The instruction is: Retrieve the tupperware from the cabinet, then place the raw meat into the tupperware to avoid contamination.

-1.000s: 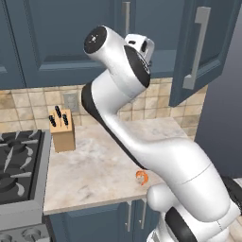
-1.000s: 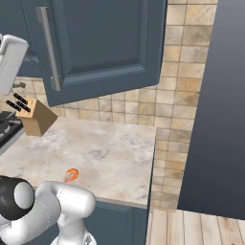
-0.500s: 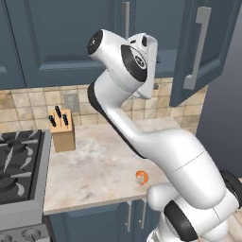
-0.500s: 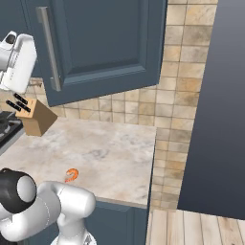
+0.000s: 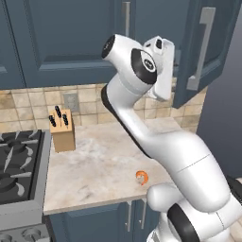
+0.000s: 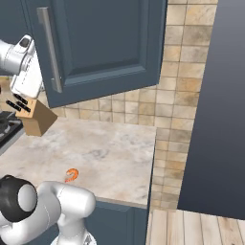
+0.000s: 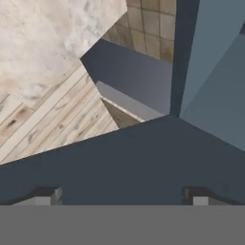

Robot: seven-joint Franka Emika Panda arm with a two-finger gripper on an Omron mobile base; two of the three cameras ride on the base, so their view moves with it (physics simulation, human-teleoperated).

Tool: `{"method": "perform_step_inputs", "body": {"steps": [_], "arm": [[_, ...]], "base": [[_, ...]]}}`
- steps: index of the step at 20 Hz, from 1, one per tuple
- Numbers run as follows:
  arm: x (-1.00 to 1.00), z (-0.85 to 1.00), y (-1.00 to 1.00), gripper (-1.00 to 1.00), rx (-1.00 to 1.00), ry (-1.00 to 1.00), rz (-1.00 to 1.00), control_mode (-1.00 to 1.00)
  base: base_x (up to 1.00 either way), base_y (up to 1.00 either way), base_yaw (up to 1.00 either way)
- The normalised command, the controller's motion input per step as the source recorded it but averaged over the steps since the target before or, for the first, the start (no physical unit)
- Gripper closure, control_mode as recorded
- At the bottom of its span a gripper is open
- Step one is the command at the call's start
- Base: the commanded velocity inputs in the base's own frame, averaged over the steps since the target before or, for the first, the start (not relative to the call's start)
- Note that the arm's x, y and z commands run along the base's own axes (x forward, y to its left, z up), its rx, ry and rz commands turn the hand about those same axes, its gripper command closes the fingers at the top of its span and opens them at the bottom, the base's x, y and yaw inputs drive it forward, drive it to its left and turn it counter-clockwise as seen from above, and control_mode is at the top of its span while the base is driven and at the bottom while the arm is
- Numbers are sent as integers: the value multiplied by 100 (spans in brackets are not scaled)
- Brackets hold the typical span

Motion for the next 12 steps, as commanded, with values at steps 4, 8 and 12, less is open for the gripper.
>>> {"method": "perform_step_inputs", "body": {"steps": [4,8,12], "arm": [[-57,0,-65,-100,0,-7,-8,-100],[-56,0,-61,-100,4,-13,-6,-100],[-46,0,-77,-100,8,-14,-1,-100]], "base": [[0,0,0],[0,0,0],[0,0,0]]}}
